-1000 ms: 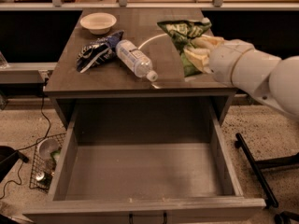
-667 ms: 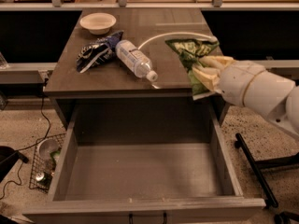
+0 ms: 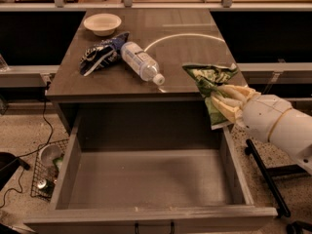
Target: Place green jalapeno chip bag into top drawer
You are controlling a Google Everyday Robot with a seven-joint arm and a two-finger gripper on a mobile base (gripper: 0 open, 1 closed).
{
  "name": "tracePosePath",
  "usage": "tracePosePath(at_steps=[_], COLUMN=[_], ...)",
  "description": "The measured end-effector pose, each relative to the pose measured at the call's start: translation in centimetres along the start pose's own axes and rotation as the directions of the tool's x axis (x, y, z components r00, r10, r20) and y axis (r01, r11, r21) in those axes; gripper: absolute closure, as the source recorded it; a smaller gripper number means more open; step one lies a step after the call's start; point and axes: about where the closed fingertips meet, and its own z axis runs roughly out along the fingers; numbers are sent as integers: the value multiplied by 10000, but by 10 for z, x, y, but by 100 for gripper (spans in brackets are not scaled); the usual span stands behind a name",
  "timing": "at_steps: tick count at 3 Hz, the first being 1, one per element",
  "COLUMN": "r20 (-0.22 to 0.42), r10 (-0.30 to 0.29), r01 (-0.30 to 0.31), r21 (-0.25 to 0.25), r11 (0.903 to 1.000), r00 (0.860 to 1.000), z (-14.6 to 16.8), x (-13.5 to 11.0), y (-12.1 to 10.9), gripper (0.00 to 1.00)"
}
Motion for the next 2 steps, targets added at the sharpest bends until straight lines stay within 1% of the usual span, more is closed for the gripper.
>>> tracePosePath(at_steps=[1, 2], r20=[118, 418], r10=[-103, -208], r01=[113, 313], r21=[-910, -2696], r11=[9958, 9625], r00=[9999, 9989], z=[7, 8], x=[9, 37], y=[14, 57], gripper=[100, 100])
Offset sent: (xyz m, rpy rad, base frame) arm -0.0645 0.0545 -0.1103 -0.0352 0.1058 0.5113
